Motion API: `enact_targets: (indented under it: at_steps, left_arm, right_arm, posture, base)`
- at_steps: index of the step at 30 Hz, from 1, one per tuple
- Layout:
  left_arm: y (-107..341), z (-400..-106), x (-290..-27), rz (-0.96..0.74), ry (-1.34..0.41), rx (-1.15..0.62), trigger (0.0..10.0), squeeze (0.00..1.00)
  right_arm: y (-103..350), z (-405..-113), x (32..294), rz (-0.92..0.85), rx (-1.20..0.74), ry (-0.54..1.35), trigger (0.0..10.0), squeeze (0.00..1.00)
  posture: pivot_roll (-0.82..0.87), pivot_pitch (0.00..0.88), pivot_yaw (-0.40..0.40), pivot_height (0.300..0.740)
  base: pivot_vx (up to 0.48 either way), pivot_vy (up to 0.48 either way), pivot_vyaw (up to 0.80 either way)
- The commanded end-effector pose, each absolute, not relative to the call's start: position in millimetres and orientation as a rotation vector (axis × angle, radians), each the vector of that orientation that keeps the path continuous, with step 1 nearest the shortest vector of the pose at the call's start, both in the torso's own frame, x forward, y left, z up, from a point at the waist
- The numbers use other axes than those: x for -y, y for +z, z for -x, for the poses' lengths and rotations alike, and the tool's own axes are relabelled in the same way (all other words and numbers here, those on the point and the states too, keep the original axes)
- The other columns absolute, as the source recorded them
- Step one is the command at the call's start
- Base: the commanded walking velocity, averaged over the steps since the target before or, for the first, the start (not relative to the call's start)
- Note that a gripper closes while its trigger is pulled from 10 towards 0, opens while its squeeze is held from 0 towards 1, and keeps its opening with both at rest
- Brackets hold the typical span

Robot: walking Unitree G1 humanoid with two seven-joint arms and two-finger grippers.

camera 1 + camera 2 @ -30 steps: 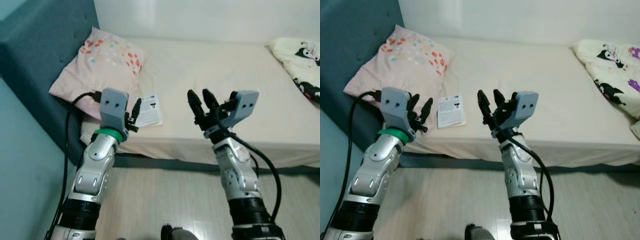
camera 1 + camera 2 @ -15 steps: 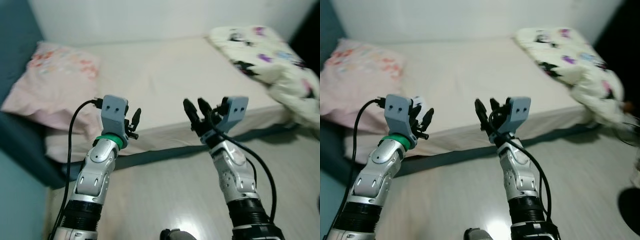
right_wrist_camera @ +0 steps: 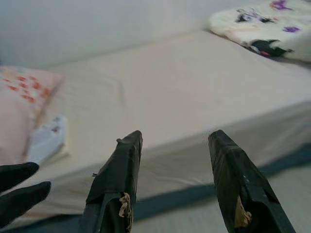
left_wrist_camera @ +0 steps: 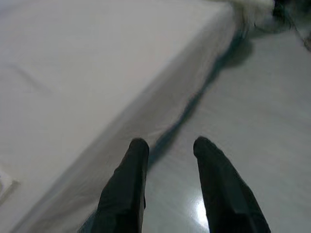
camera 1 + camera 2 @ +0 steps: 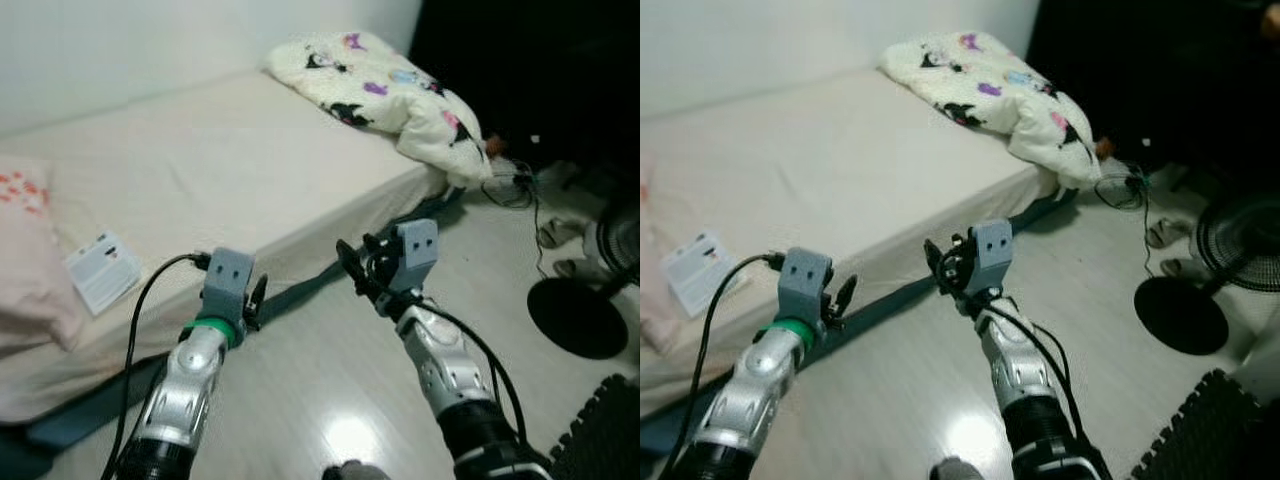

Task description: Clean up the room

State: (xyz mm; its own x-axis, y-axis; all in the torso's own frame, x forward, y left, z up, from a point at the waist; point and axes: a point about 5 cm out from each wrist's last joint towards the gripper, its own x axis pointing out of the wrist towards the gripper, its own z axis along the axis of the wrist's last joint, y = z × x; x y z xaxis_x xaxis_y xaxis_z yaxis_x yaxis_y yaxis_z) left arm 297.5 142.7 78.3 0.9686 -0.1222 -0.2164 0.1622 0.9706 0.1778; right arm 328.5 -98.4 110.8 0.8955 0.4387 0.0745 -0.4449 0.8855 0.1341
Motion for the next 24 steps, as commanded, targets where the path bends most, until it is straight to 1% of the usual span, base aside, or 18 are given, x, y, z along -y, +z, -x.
enact_targets:
  at_steps: [1,6,8,11,13,15,17,24]
  left_arm:
    - [74.7,-294.9,-145.7,-0.197,-0.139,-0.208,10.0,0.0]
    - [75.0,-294.7,-148.9,-0.202,-0.134,-0.183,10.0,0.0]
    - [70.9,-293.6,-150.6,-0.239,-0.137,-0.18,10.0,0.0]
    - [62.4,-290.8,-152.1,-0.243,-0.131,-0.199,10.0,0.0]
    - [62.4,-290.8,-152.1,-0.243,-0.131,-0.199,10.0,0.0]
    - [50.0,-284.4,-154.8,-0.256,-0.129,-0.236,10.0,0.0]
    - [45.1,-281.4,-155.7,-0.262,-0.13,-0.25,10.0,0.0]
    - [43.8,-278.1,-151.9,-0.239,-0.128,-0.246,10.0,0.0]
  right_arm:
    - [107.4,-326.4,97.6,-0.135,0.042,0.462,10.0,0.0]
    - [102.9,-324.0,98.8,-0.095,0.045,0.461,10.0,0.0]
    - [100.7,-323.0,99.8,-0.067,0.04,0.467,10.0,0.0]
    - [91.8,-321.2,106.2,-0.022,0.014,0.46,10.0,0.0]
    - [91.8,-321.2,106.2,-0.022,0.014,0.46,10.0,0.0]
    - [81.8,-320.2,115.9,-0.004,-0.026,0.434,10.0,0.0]
    - [79.7,-320.1,118.8,-0.002,-0.035,0.428,10.0,0.0]
    - [83.0,-322.2,121.0,-0.01,-0.025,0.428,10.0,0.0]
  posture:
    - [-0.08,0.0,0.044,0.74]
    - [-0.09,0.017,0.05,0.74]
    - [-0.09,0.026,0.047,0.74]
    - [-0.09,0.019,0.04,0.74]
    - [-0.09,0.019,0.04,0.74]
    - [-0.08,0.017,0.028,0.74]
    - [-0.08,0.019,0.025,0.74]
    - [-0.08,0.025,0.015,0.74]
  base:
    - [0.0,0.0,-0.8]
    - [0.0,0.0,-0.8]
    - [0.0,0.0,-0.8]
    - [0.0,0.0,-0.8]
    - [0.0,0.0,-0.8]
    - [0.0,0.0,-0.8]
    - [0.0,0.0,-0.8]
    - [0.0,0.0,-0.8]
